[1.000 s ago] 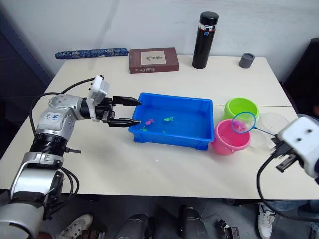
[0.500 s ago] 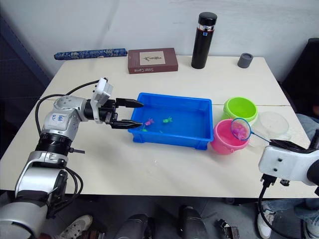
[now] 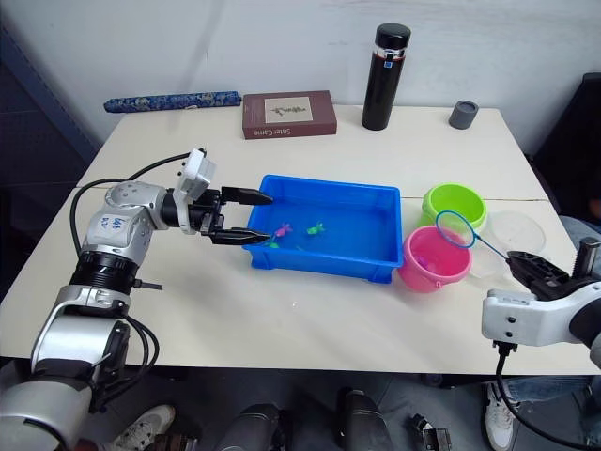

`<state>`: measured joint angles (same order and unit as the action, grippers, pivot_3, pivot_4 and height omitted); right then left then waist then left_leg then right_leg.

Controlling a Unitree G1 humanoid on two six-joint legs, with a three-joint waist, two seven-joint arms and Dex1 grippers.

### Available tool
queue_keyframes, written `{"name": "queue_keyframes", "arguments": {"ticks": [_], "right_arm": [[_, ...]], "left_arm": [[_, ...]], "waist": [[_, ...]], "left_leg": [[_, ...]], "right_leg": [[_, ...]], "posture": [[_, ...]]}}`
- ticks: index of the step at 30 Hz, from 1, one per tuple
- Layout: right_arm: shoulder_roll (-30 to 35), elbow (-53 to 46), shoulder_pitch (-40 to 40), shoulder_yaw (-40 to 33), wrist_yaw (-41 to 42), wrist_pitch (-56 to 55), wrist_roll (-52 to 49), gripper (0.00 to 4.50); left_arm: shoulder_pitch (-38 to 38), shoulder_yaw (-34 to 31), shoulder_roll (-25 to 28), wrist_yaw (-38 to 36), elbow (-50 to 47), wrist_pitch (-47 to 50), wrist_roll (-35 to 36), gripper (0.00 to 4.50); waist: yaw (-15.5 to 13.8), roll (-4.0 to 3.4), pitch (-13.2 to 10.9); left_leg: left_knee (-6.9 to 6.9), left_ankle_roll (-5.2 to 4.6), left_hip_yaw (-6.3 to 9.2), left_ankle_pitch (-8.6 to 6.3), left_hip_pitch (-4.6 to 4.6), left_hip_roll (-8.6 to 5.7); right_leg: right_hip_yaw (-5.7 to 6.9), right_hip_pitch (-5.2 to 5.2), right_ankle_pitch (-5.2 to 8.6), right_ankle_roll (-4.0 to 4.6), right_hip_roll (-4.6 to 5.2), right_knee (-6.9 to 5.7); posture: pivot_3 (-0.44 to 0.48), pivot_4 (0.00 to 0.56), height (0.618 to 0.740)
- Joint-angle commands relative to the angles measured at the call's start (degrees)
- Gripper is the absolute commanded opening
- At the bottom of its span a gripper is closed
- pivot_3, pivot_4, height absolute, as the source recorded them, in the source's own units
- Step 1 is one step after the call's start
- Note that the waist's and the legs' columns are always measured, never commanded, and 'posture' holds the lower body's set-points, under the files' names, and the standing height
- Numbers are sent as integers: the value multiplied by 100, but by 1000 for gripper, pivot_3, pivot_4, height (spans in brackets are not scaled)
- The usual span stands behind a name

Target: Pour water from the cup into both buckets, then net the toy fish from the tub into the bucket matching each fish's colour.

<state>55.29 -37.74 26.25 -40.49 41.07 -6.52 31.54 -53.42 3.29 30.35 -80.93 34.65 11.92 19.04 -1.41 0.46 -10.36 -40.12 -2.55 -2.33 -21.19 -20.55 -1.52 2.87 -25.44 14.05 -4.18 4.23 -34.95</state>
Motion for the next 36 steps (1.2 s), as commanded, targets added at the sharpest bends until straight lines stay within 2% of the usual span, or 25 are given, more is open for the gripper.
{"name": "queue_keyframes", "arguments": {"ticks": [1,5,8,12,16,22,26,32,36], "right_arm": [[-157,-52,-84,-45,-28,-159,-94,0],[-258,-181,-410,59,139,39,-465,0],[-172,-495,-1359,465,634,1423,-1492,0],[-85,-662,-2661,1330,1055,3318,-2573,0],[-239,-354,-4092,2494,1112,5192,-3405,0],[-800,287,-5570,3752,865,6703,-4087,0],[-1660,1071,-6436,4643,453,6962,-4162,0],[-2174,1959,-6820,5381,-119,6604,-3874,0],[-2432,2485,-7066,5489,-360,6299,-3779,0]], "left_arm": [[-91,-103,80,-70,-156,-8,20,4483],[-80,-117,109,-68,-188,14,26,4483],[48,-228,288,46,-295,46,24,4483],[367,-496,532,457,-647,204,76,4483],[1088,-930,921,955,-1333,576,186,4483],[2261,-1677,1406,1493,-2418,1218,537,4483],[3074,-2194,1585,1856,-3057,1556,770,4483],[3404,-2332,1585,2192,-3661,1819,1005,4483],[3506,-2372,1584,2329,-3852,1907,1111,4483]], "waist": [[1,0,0],[3,0,0],[60,0,0],[117,0,0],[175,-1,0],[146,0,0],[168,0,0],[110,1,1],[169,1,1]], "left_leg": [[0,0,0,0,1,0],[-2,0,-1,0,2,1],[-6,-1,-3,0,6,3],[-6,3,0,2,13,11],[-4,6,9,2,12,14],[1,8,17,0,7,13],[2,7,16,0,7,9],[3,6,24,-1,-3,0],[4,4,21,0,-3,-5]], "right_leg": [[0,0,0,0,0,-1],[-1,0,0,0,-1,-3],[-4,3,0,0,-2,-8],[-4,3,3,7,0,-16],[-1,-1,6,11,9,-15],[6,-6,9,16,21,-14],[4,-6,9,16,26,-13],[14,-10,10,18,33,-13],[14,-12,9,17,33,-12]], "posture": [[0,150,740],[0,150,740],[0,150,740],[0,150,740],[0,150,740],[0,150,740],[0,150,740],[0,150,740],[0,150,740]]}}
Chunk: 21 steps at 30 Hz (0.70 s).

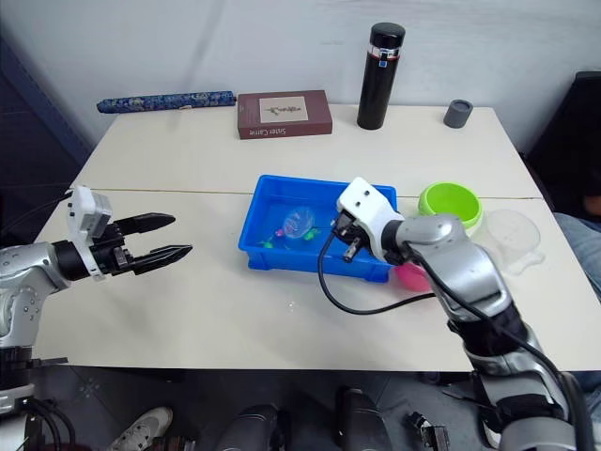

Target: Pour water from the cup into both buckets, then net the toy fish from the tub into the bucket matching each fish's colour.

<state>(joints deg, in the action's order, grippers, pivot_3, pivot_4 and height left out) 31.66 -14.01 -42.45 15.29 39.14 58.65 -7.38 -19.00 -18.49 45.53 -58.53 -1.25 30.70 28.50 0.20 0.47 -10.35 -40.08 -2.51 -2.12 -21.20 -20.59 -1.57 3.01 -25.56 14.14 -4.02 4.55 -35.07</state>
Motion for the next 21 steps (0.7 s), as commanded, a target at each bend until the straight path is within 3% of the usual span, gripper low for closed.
{"name": "queue_keyframes", "arguments": {"ticks": [1,21], "right_arm": [[-111,185,-249,-116,-196,-248,97,0],[-33,774,-203,637,-130,-1367,854,0]], "left_arm": [[85,-192,64,121,-299,39,184,4483],[302,-207,71,383,-674,152,403,4483]], "waist": [[10,0,0],[50,0,0]], "left_leg": [[5,1,0,0,0,2],[7,3,-2,0,-1,5]], "right_leg": [[2,-3,0,0,-2,1],[2,-6,0,0,-4,1]], "posture": [[0,150,740],[0,150,740]]}}
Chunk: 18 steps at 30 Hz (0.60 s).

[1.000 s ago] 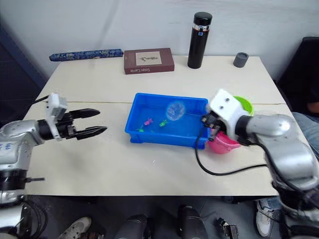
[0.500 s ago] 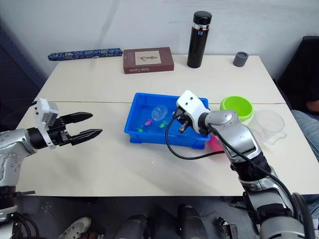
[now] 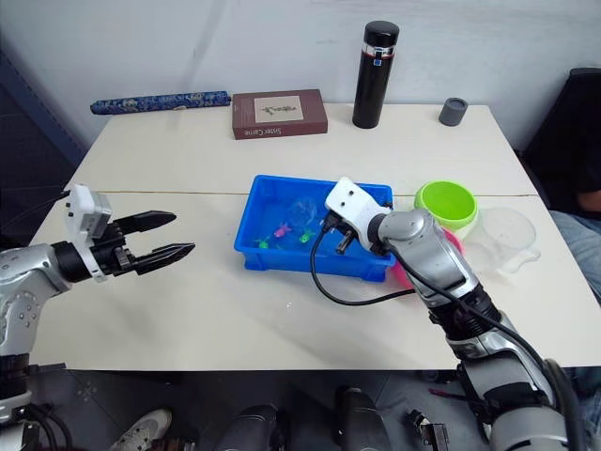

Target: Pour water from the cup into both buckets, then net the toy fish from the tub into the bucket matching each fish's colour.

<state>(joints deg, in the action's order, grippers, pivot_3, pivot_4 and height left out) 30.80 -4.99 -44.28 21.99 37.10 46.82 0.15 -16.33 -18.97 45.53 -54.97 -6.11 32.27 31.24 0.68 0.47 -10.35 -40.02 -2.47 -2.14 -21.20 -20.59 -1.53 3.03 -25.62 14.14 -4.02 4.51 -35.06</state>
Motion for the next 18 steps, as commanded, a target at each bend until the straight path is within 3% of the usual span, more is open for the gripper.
{"name": "queue_keyframes", "arguments": {"ticks": [1,12,18], "right_arm": [[50,-139,-11,-1,93,-205,122,0],[-3,-473,166,188,394,-213,203,0],[-483,-690,258,-237,250,416,-198,0]], "left_arm": [[57,-173,76,37,-209,2,144,4483],[146,-207,77,117,-312,7,219,4483],[135,-179,74,132,-309,-6,229,4483]], "waist": [[4,0,0],[12,0,0],[29,0,0]], "left_leg": [[0,0,0,0,0,0],[1,1,1,0,0,1],[2,2,1,-1,0,3]], "right_leg": [[0,0,0,0,0,0],[0,0,0,0,0,3],[1,0,0,0,-1,2]], "posture": [[0,150,740],[0,150,740],[0,150,740]]}}
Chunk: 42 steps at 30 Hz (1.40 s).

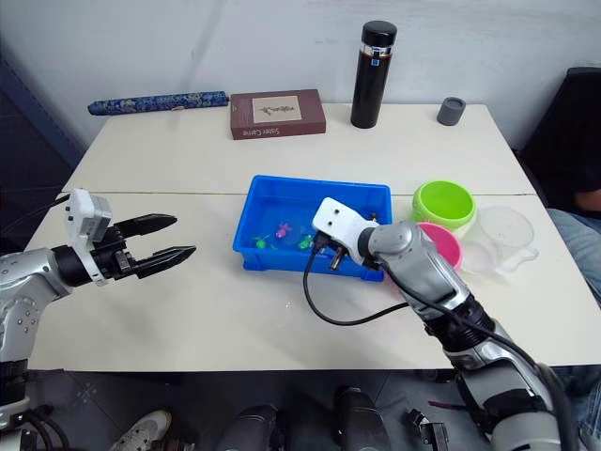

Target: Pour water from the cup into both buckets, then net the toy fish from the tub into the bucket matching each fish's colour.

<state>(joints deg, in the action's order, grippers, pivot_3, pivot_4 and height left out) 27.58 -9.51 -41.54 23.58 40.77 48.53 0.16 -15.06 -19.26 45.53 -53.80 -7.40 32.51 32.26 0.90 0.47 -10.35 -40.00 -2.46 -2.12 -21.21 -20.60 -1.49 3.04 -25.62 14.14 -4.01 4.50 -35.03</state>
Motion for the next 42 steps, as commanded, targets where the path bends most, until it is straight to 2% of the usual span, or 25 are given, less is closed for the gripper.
{"name": "queue_keyframes", "arguments": {"ticks": [1,4,7,17,24,28,34,42], "right_arm": [[-224,-226,-28,-487,-161,313,-247,0],[-486,-31,-142,-979,-430,570,-423,0],[-486,43,-192,-1143,-485,633,-482,0],[-57,-350,-134,-1614,-401,1140,-855,0],[617,-1061,269,-2179,-51,1451,-1484,0],[1209,-1774,751,-2883,423,1579,-2131,0],[1993,-2156,1223,-3790,647,1693,-2694,0],[3034,-2220,2384,-5435,734,1542,-2692,0]], "left_arm": [[10,-147,72,16,-180,-32,124,4483],[-10,-128,66,14,-166,-37,112,4483],[-38,-112,66,8,-140,-47,102,4483],[-302,63,68,-140,30,-116,79,4483],[-688,421,89,-445,243,-236,-25,4483],[-913,764,91,-729,275,-318,-79,4483],[-1201,1052,-7,-938,412,-488,-145,4483],[-1808,1447,-264,-1222,1047,-814,-323,4483]], "waist": [[15,0,0],[18,0,0],[19,0,0],[58,-1,-1],[43,-1,-1],[30,-3,-2],[3,-3,-2],[-149,-4,-3]], "left_leg": [[1,0,0,0,0,0],[1,0,2,0,-1,-1],[1,0,1,0,-1,-1],[6,0,2,0,-1,0],[6,-2,2,-2,-6,-1],[8,-2,3,-2,-7,0],[7,-3,3,-2,-7,0],[5,-3,3,-2,-7,2]], "right_leg": [[0,0,0,0,0,0],[1,1,0,0,1,1],[1,1,0,0,2,1],[1,0,0,0,1,4],[0,0,0,0,2,12],[1,0,0,0,1,15],[0,2,0,-1,2,18],[1,4,0,-1,2,22]], "posture": [[0,150,740],[0,150,740],[0,150,740],[0,150,740],[0,150,740],[0,150,740],[0,150,740],[0,150,740]]}}
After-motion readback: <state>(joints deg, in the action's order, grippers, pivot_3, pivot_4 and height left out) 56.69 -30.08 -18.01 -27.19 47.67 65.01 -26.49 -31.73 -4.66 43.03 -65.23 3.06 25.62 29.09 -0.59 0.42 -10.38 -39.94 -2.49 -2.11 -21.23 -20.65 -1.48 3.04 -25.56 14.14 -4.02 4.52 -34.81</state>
